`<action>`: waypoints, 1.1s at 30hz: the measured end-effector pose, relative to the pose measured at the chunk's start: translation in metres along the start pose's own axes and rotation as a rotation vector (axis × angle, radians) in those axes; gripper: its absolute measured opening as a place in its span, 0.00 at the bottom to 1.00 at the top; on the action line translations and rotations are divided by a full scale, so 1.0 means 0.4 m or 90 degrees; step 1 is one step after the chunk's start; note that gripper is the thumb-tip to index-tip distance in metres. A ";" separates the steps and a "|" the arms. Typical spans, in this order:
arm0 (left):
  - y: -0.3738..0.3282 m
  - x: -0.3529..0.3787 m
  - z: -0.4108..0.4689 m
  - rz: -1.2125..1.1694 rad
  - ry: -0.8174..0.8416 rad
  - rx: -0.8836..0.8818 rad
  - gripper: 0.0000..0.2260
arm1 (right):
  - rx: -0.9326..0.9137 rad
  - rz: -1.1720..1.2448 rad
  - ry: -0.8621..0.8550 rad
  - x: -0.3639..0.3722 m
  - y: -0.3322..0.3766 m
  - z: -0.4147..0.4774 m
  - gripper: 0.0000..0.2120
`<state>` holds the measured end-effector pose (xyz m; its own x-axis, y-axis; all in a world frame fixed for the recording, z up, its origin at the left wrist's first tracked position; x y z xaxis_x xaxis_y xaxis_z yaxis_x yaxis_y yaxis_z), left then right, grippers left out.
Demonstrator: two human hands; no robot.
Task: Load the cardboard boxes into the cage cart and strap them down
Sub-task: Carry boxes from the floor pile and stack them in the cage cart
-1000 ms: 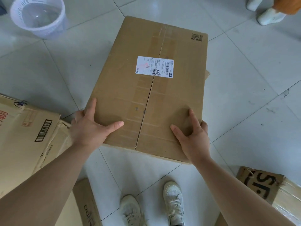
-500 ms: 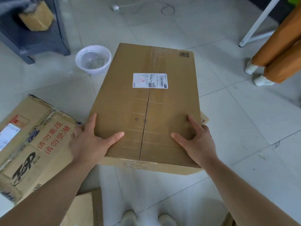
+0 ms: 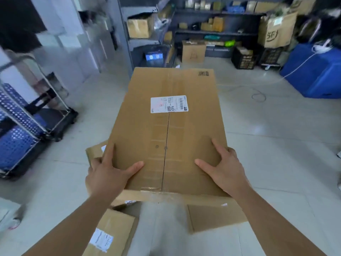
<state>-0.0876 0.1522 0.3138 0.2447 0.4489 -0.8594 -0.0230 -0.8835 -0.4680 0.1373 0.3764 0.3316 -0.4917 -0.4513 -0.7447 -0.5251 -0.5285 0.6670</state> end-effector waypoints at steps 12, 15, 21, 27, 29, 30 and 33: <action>0.428 -0.510 -0.184 -0.100 -0.196 -0.234 0.51 | -0.292 0.061 0.175 0.149 0.565 -0.088 0.44; 0.587 -0.618 -0.219 -0.116 -0.241 -0.310 0.51 | -0.355 0.058 0.233 0.250 0.728 -0.137 0.44; 0.917 -0.828 -0.269 -0.117 -0.324 -0.448 0.51 | -0.467 0.083 0.341 0.496 1.073 -0.279 0.43; 1.254 -1.047 -0.287 -0.114 -0.378 -0.550 0.51 | -0.541 0.090 0.422 0.755 1.411 -0.455 0.43; 1.353 -1.126 -0.297 -0.117 -0.398 -0.576 0.51 | -0.563 0.104 0.443 0.833 1.517 -0.522 0.43; 1.399 -1.163 -0.303 -0.118 -0.408 -0.586 0.50 | -0.573 0.111 0.452 0.870 1.567 -0.554 0.43; 1.532 -1.260 -0.318 -0.100 -0.434 -0.623 0.49 | -0.608 0.122 0.482 0.977 1.705 -0.640 0.44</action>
<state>-0.1017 -0.6327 0.4864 -0.3911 0.2781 -0.8773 0.7789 -0.4078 -0.4765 -0.2352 -0.3444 0.4894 0.1887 -0.7143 -0.6740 0.3860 -0.5771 0.7197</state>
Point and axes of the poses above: each hand's wrist, its own z-axis towards the middle knuckle, its own x-axis out of the palm, y = z × x, the point moved 4 cm from there along z, towards the middle knuckle, and after that the axes turned 14 degrees about -x, right-handed, at the moved point
